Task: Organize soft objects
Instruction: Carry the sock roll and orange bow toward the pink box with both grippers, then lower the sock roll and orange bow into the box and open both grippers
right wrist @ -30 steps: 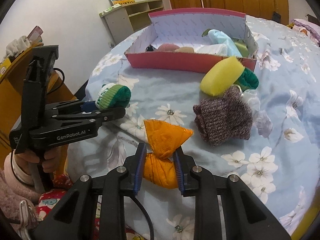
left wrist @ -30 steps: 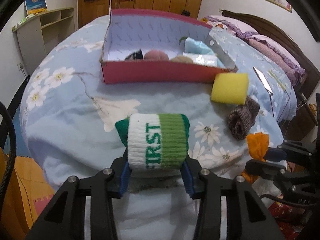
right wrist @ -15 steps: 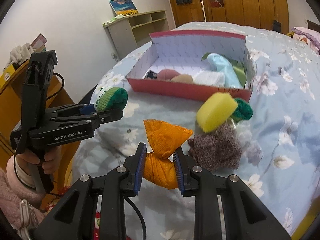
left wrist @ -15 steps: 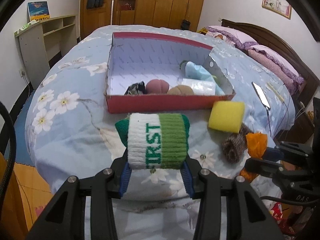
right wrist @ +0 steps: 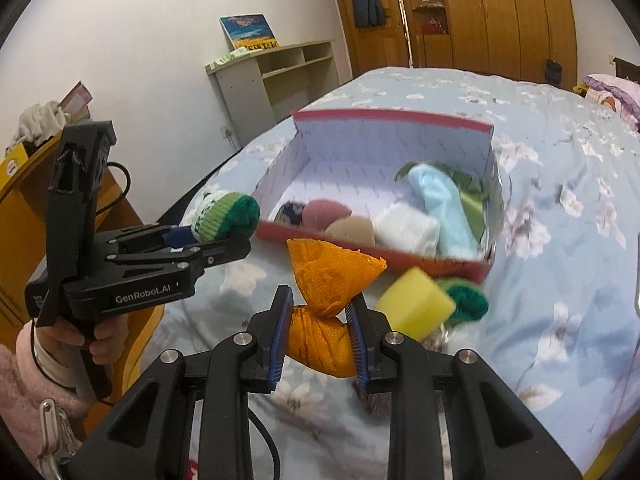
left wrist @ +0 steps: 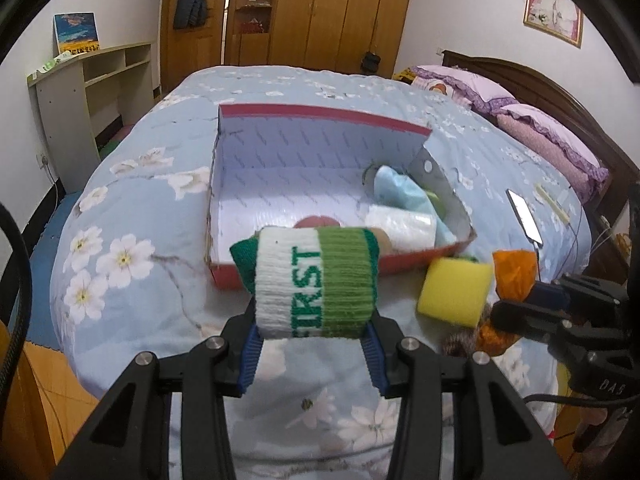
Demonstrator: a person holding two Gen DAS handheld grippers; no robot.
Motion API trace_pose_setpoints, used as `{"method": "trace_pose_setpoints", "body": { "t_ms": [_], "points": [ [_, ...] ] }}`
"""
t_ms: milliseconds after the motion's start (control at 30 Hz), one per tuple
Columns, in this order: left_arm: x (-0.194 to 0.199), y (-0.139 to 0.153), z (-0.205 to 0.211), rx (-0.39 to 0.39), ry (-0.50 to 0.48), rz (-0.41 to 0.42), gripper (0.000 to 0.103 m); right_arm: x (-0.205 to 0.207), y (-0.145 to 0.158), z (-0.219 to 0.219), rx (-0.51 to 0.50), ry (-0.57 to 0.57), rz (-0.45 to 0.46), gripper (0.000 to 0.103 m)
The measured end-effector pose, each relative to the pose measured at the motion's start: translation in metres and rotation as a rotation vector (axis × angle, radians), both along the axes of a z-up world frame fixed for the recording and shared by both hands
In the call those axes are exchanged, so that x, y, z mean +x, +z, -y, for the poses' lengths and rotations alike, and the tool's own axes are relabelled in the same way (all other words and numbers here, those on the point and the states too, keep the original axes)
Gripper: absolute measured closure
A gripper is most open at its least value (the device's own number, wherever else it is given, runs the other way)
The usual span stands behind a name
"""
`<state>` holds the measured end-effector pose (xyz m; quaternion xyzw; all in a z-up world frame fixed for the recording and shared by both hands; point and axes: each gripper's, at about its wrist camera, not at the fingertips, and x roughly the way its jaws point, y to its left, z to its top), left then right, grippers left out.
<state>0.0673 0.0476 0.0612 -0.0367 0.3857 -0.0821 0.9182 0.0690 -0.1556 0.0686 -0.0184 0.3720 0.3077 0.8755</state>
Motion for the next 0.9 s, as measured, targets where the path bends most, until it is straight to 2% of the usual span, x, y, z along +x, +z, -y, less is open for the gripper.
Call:
{"method": "trace_pose_setpoints", "body": {
  "t_ms": [367,900],
  "points": [
    [0.033,0.011,0.000,0.003,0.024,0.015,0.057,0.041,0.013,-0.001,0.044,-0.018,0.018,0.075],
    [0.082,0.009,0.001,0.034,0.040,0.021,0.057,0.095,0.011,-0.013,0.037,-0.029,-0.002,0.075]
  ]
}}
